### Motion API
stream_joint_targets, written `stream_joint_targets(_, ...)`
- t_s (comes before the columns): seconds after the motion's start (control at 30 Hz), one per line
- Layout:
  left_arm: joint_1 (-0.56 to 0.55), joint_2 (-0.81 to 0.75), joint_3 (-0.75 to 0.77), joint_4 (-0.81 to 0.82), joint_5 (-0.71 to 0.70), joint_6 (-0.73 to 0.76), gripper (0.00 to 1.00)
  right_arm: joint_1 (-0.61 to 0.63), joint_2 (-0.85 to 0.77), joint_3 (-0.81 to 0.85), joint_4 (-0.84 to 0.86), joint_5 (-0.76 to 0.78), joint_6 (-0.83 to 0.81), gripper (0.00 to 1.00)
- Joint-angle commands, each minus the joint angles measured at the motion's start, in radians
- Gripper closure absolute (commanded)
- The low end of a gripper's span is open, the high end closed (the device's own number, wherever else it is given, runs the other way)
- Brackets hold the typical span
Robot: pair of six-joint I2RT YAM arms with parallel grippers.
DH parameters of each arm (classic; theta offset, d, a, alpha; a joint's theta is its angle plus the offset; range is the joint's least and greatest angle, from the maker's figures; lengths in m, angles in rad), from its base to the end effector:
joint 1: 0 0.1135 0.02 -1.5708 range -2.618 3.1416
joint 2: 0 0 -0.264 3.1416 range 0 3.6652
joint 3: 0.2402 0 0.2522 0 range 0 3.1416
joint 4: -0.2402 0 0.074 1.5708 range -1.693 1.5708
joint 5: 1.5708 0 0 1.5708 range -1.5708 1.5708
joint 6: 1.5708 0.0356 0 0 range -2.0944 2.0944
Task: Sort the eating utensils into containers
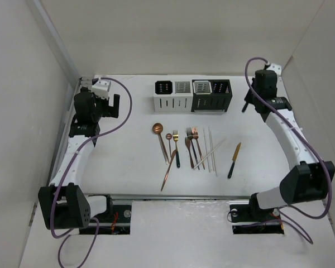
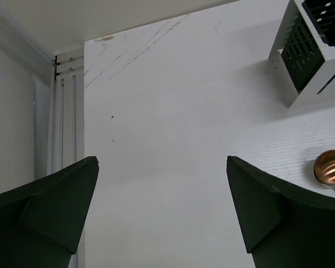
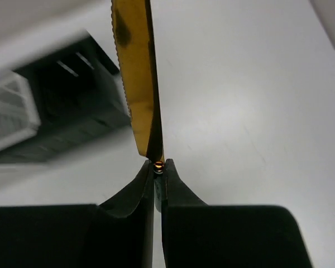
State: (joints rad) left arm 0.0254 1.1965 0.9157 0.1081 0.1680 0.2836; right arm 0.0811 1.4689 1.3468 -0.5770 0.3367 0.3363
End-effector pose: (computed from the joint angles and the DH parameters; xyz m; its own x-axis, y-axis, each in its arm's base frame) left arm 0.2830 0.0012 0.3302 -0.1258 0.2728 -0.9538 0.1821 0.9515 0.2481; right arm 0.3258 0.0147 0.3366 -0.5475 0.2680 -0.7927 0.3774 0.9246 0.0519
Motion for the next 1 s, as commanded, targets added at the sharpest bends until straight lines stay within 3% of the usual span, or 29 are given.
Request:
stream_joint_targets(0.0,-0.015,0.020,0.072,-0.051,0.051,0.008,0.03,0.072,-0.015,0.017,0.401,0.082,0.001,1.00)
stream_joint_targets(0.17,-0.033,0.086,0.136,-0.140,0.051,-0.026,0.06,0.167,0.203,0.201,0.635,0.163,-0.034,1.00)
stream_joint_targets(0.37,-0.105,0.153,0.164,-0.173,0.028,-0.035,0.08,0.203,0.488,0.446,0.646,0.182,-0.095,1.00)
stream_joint_targets(0.5,-0.147,0.179,0.173,-0.182,0.007,-0.046,0.08,0.203,0.533,0.416,0.646,0.219,-0.106,1.00)
stream_joint_targets(0.73,-0.209,0.179,0.128,-0.191,-0.002,-0.077,0.08,0.203,0.453,0.238,0.646,0.193,-0.045,1.00)
stream_joint_targets(0.83,-0.251,0.190,0.117,-0.191,-0.002,-0.077,0.08,0.213,0.467,0.224,0.635,0.138,-0.045,0.82)
stream_joint_targets(0.87,-0.261,0.207,0.117,-0.206,-0.002,-0.090,0.08,0.223,0.467,0.224,0.614,0.124,-0.045,0.65)
stream_joint_targets(0.97,-0.291,0.251,0.159,-0.261,-0.002,-0.112,0.11,0.223,0.421,0.224,0.556,0.091,-0.045,0.30)
